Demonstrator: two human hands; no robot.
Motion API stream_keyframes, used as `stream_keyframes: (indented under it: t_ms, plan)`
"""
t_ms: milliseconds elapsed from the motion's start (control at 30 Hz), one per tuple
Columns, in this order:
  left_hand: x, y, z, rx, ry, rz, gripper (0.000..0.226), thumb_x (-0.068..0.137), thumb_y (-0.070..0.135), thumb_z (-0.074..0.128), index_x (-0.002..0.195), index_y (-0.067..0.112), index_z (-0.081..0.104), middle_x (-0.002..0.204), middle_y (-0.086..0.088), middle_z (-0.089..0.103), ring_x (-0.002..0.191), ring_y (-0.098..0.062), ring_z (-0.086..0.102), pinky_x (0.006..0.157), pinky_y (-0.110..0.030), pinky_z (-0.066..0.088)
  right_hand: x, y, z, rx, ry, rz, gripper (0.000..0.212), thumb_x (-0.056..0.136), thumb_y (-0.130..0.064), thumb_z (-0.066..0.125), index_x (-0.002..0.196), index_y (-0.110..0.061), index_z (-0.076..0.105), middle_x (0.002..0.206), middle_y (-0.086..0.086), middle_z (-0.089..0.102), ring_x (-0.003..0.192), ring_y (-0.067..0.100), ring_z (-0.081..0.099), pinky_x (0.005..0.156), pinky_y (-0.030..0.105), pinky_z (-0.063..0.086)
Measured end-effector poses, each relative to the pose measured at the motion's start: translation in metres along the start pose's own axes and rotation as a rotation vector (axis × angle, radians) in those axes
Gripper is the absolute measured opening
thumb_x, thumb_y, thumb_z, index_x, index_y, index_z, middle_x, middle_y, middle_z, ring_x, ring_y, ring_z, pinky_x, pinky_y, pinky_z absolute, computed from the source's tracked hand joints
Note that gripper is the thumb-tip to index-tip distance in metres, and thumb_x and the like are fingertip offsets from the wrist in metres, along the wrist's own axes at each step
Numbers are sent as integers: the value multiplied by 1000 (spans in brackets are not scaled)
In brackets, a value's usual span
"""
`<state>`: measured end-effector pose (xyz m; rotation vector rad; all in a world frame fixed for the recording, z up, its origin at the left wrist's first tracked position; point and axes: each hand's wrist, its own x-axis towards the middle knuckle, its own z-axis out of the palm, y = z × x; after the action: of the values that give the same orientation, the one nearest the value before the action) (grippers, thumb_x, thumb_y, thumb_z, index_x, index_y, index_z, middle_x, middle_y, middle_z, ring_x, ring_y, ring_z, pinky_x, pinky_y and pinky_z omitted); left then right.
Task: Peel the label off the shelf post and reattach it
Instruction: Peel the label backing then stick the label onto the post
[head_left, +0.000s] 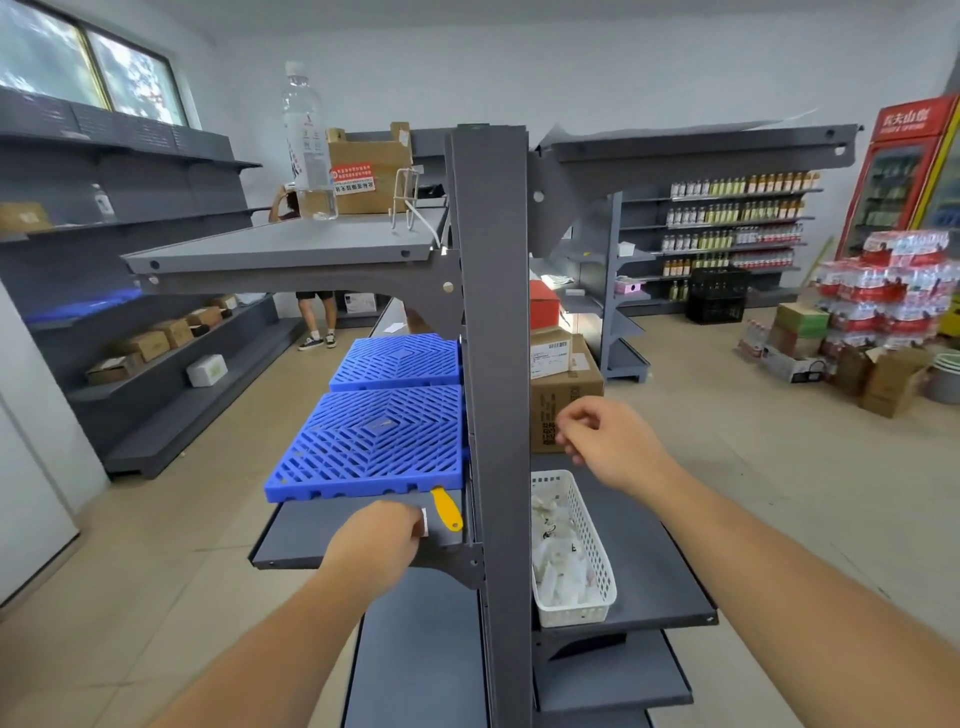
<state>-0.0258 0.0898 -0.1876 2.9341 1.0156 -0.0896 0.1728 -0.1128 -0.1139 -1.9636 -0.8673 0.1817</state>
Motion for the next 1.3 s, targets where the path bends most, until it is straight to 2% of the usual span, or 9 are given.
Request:
stream_keyframes:
  t_ms: [100, 233, 300, 533, 700, 967, 1100, 1200, 1300]
  plan:
    - [-9, 2, -10, -135, 247, 16, 17, 98, 27, 51, 99, 26, 68, 87, 4, 68, 78, -18, 66, 70, -31, 58, -7, -10, 0, 38, 30, -26, 14, 98, -24, 56, 93, -26, 70, 77, -5, 74, 71, 15, 70, 75, 40, 65]
    - [-24, 14, -34, -336, 595, 93, 12, 97, 26, 60, 98, 25, 72, 93, 9, 72, 85, -16, 65, 70, -30, 54, -20, -28, -1, 76, 75, -112, 12, 97, -26, 57, 86, -27, 61, 60, 8, 58, 58, 19, 58, 63, 39, 57]
    - [-32, 22, -52, -400, 734, 147, 8, 93, 21, 66, 92, 23, 73, 87, 9, 71, 81, -14, 65, 67, -26, 50, -29, -41, -1, 126, 19, -152, 17, 99, -27, 58, 83, -24, 62, 55, 3, 57, 52, 15, 53, 56, 33, 52]
    - [-64, 49, -106, -472, 1091, 363, 9, 90, 22, 66, 92, 18, 74, 87, 7, 72, 81, -13, 61, 76, -27, 50, -56, -87, 5, 287, -174, -219, 26, 104, -27, 55, 86, -15, 71, 68, 3, 73, 52, 17, 60, 47, 26, 45]
    - [-74, 63, -122, -405, 1203, 516, 7, 90, 17, 72, 93, 13, 76, 87, 2, 73, 80, -21, 62, 76, -36, 51, -63, -107, 1, 455, -216, -240, 38, 106, -31, 52, 83, -11, 75, 73, 5, 74, 55, 19, 63, 44, 25, 44]
    - [-88, 71, -130, -505, 1175, 576, 15, 91, 21, 68, 99, 14, 79, 96, 3, 73, 92, -17, 64, 88, -27, 48, -70, -113, -18, 494, -191, -282, 33, 104, -13, 51, 78, -11, 70, 65, 0, 70, 44, 10, 54, 47, 23, 42]
    - [-98, 80, -139, -821, 1086, 354, 14, 92, 23, 69, 102, 20, 62, 94, 7, 60, 83, -8, 57, 74, -17, 46, -70, -111, -21, 495, -151, -285, 32, 104, -10, 51, 78, -13, 69, 71, 4, 74, 51, 9, 61, 44, 21, 42]
    - [-102, 89, -150, -1313, 826, 177, 26, 90, 24, 74, 108, 22, 55, 96, 8, 64, 76, -5, 64, 62, -15, 49, -71, -110, -23, 470, -143, -308, 30, 105, -12, 52, 81, -15, 70, 74, 5, 76, 56, 13, 62, 45, 23, 43]
    - [-99, 90, -156, -1625, 505, 231, 14, 94, 19, 70, 108, 20, 70, 95, 5, 79, 79, -4, 73, 65, -18, 51, -74, -111, -27, 412, -136, -328, 27, 104, -14, 53, 84, -13, 71, 75, 5, 76, 57, 12, 62, 49, 26, 44]
